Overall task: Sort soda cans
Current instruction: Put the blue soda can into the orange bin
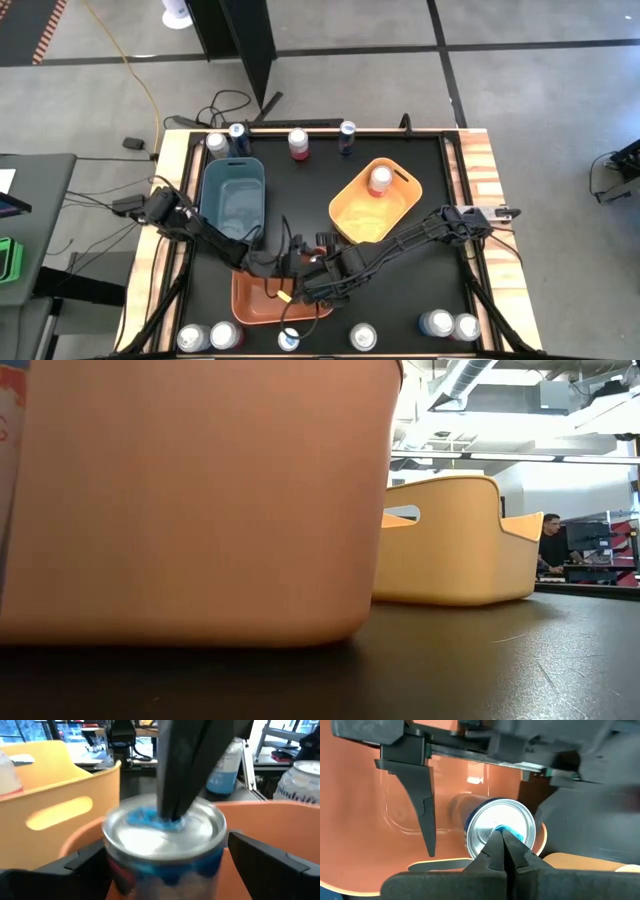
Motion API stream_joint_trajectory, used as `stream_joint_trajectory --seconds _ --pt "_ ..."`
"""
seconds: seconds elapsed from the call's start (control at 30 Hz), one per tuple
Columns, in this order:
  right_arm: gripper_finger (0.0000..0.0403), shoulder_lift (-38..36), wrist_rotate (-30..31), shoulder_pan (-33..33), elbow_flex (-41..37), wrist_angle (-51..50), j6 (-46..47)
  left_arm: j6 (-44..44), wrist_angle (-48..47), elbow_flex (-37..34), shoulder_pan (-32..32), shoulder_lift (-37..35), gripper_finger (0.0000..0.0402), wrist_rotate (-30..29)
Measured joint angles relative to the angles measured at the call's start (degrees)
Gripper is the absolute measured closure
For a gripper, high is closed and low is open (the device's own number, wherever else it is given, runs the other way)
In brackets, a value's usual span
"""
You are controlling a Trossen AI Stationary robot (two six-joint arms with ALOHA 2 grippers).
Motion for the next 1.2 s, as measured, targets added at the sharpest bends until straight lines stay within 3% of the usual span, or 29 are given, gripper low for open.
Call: stream_joint_trajectory --seconds 0.47,1.2 --pt "0.0403 0.0 -0.04 -0.04 0.0 0.39 -0.33 0.79 -11.44 0.0 -1.55 -7.78 0.0042 -2.68" --pt "0.0398 0.02 0.06 -0.24 0.0 0.85 -0.54 9.12 -22.14 0.0 -8.62 -17.05 0.0042 -18.65"
